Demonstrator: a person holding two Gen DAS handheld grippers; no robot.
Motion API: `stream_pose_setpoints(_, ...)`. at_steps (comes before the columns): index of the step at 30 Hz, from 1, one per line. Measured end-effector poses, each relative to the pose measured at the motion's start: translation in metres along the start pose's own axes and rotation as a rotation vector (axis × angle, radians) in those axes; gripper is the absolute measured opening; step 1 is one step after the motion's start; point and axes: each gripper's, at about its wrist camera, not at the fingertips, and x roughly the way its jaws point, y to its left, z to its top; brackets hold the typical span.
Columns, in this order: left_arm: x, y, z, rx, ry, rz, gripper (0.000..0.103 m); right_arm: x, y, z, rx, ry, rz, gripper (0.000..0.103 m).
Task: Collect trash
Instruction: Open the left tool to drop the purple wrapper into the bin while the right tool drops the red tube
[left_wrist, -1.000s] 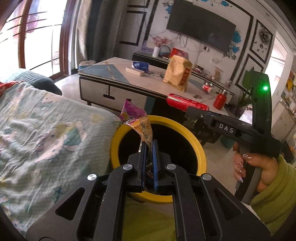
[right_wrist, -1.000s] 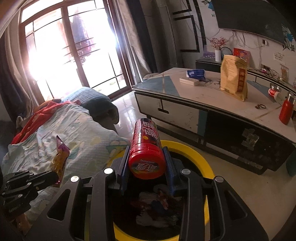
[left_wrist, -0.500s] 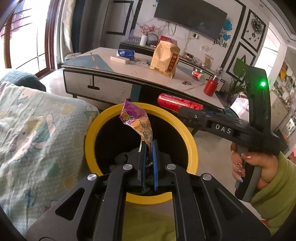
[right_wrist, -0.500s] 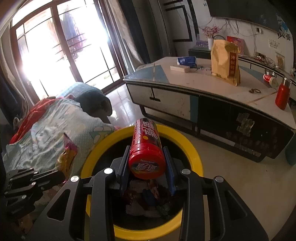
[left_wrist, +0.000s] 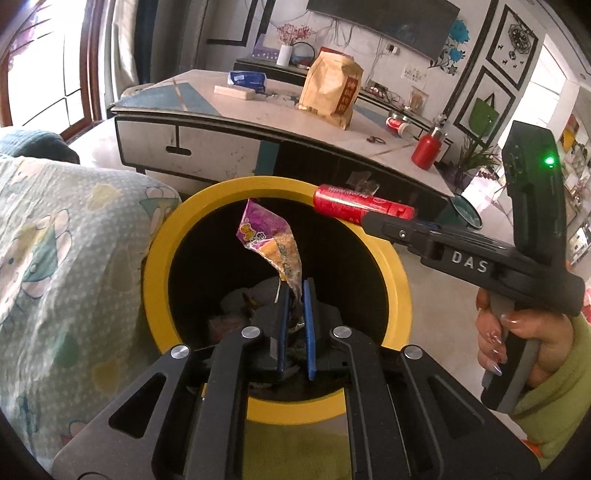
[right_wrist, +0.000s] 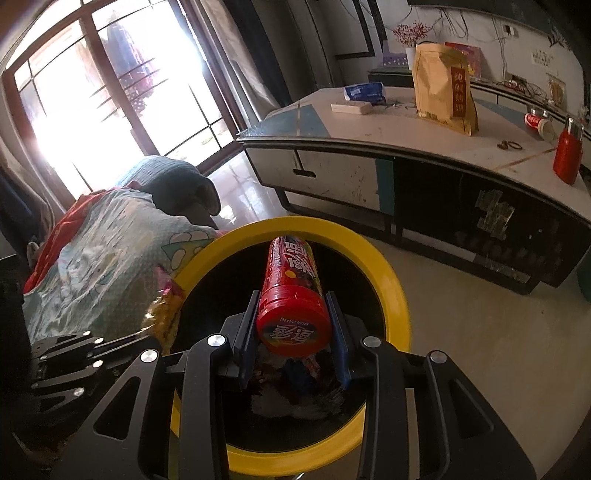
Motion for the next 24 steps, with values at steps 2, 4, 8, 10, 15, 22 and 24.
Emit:
stream_pose_setpoints(2,0.002,-0.001,0.001,0.002,0.003,0.005,0.007,0.001,-0.002,0.000,0.010,0.001,-0.002,0.033)
stream_pose_setpoints(4,0.003,-0.001,0.002,0.001,0.003,0.018,0.027,0.000,-0.004,0.000,0.021,-0.001,-0.006,0.040)
stream_pose_setpoints(8,-0.001,0.002,0.003,-0.021,-0.005,0.038,0.045,-0.001,-0.008,0.002,0.038,-0.012,-0.018,0.049)
stream_pose_setpoints(10,-0.004,0.004,0.003,-0.030,-0.013,0.043,0.057,-0.003,-0.009,0.002,0.040,-0.019,-0.027,0.055)
stream_pose_setpoints(15,-0.013,0.010,0.005,-0.057,-0.027,0.049,0.084,-0.009,-0.010,0.003,0.036,-0.032,-0.055,0.066)
stream_pose_setpoints(22,-0.030,0.020,0.005,-0.087,-0.054,0.094,0.092,-0.022,-0.008,0.003,0.030,-0.057,-0.093,0.079)
stream_pose_setpoints(24,-0.036,0.024,0.005,-0.098,-0.061,0.114,0.092,-0.025,-0.006,0.002,0.027,-0.061,-0.101,0.079)
